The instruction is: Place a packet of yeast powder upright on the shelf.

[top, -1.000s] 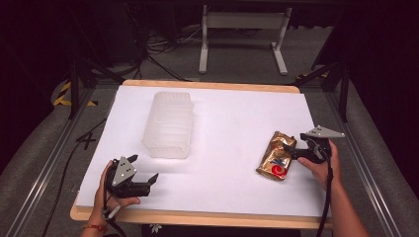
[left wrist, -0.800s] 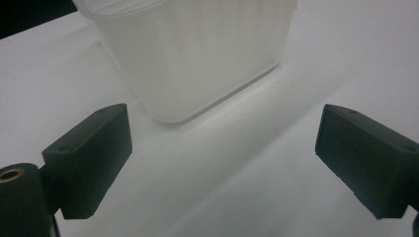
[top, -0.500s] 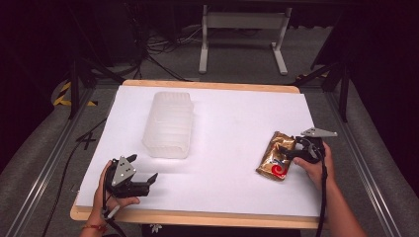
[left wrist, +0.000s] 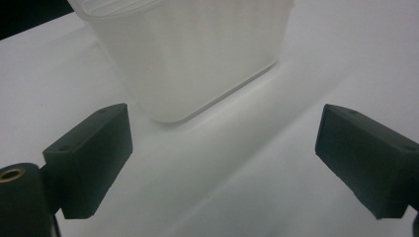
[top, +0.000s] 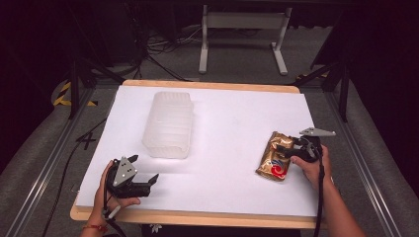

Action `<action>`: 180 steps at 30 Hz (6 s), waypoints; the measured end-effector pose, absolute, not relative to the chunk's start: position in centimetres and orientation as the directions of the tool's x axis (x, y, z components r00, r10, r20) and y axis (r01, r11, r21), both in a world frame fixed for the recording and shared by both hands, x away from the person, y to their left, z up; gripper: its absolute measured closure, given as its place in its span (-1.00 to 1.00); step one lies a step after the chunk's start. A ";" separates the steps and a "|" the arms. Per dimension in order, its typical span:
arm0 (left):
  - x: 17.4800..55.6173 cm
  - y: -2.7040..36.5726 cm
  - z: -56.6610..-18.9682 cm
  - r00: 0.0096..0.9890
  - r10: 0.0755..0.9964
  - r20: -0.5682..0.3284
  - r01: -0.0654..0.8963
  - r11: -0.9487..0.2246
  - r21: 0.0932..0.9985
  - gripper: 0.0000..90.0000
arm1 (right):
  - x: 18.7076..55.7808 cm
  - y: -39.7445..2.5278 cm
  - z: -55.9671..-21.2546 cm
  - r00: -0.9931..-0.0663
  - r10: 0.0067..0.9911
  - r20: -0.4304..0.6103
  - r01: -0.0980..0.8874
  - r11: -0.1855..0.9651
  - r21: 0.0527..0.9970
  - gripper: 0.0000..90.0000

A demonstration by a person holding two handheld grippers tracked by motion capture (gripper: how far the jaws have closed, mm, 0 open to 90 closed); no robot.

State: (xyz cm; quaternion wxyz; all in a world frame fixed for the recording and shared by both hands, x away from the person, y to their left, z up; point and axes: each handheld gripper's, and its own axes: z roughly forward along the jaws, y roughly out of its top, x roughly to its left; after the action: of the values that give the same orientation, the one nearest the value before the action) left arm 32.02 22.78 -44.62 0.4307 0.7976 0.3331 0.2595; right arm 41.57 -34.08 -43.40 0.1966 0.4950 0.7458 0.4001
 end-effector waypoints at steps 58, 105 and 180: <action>31.7 22.9 -44.1 0.638 0.761 0.116 0.296 -0.382 0.875 -0.80 | 35.9 -34.3 -33.9 -0.547 0.837 -0.013 0.224 0.161 0.961 1.00; 31.6 22.6 -44.4 0.656 0.746 0.115 0.290 -0.390 0.874 -0.81 | 41.5 -16.2 -28.6 -0.749 0.657 -0.086 0.097 0.238 0.966 1.00; 31.2 23.2 -44.5 0.667 0.737 0.109 0.286 -0.388 0.876 -0.80 | 45.9 1.5 -30.9 -0.864 0.499 -0.064 0.097 0.289 0.952 0.99</action>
State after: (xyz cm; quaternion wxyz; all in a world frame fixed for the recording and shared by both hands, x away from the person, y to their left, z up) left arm 31.21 23.15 -44.50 0.4498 0.7946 0.3216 0.2508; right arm 45.93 1.55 -30.95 0.1781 0.1904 0.7829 0.5649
